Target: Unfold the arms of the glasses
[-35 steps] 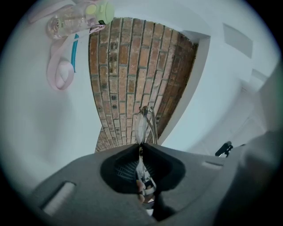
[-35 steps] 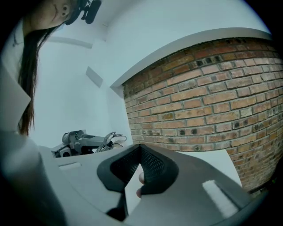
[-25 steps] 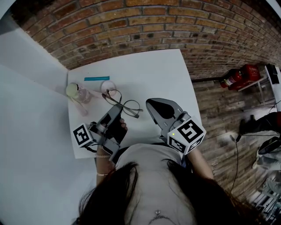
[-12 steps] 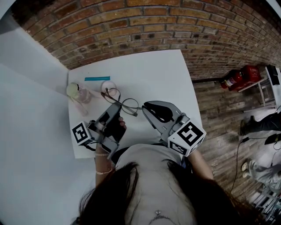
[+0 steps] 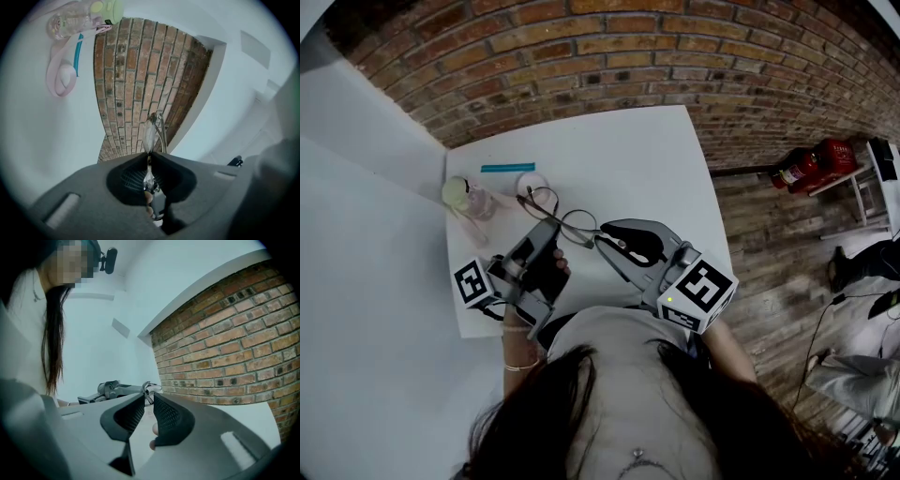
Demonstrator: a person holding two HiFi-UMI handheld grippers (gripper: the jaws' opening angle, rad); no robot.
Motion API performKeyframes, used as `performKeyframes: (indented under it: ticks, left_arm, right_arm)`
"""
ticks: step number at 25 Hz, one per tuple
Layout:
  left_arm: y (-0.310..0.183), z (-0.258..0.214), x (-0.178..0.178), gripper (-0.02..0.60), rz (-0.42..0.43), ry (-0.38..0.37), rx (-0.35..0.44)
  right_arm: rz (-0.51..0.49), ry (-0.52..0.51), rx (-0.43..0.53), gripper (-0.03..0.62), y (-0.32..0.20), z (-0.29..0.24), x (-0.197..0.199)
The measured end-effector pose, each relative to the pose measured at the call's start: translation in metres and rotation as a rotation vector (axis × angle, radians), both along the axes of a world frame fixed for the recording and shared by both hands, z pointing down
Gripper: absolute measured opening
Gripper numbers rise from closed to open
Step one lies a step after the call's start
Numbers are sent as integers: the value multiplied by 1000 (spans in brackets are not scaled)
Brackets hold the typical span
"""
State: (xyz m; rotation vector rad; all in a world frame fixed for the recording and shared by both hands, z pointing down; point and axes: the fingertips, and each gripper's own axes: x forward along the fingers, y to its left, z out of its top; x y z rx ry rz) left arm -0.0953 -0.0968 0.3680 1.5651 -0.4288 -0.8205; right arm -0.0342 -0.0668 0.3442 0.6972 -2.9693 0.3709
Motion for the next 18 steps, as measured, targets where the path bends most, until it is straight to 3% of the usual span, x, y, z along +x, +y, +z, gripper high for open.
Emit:
performKeyframes:
  ticks: [6,18]
  left_arm:
    - [2,-2,2,23,24,28,10]
    - [2,4,1,22,28,15,-2]
  right_arm:
    - [-5,6,-1,54,1,2,-1]
    - [-22,21,20,44,4,2,-4]
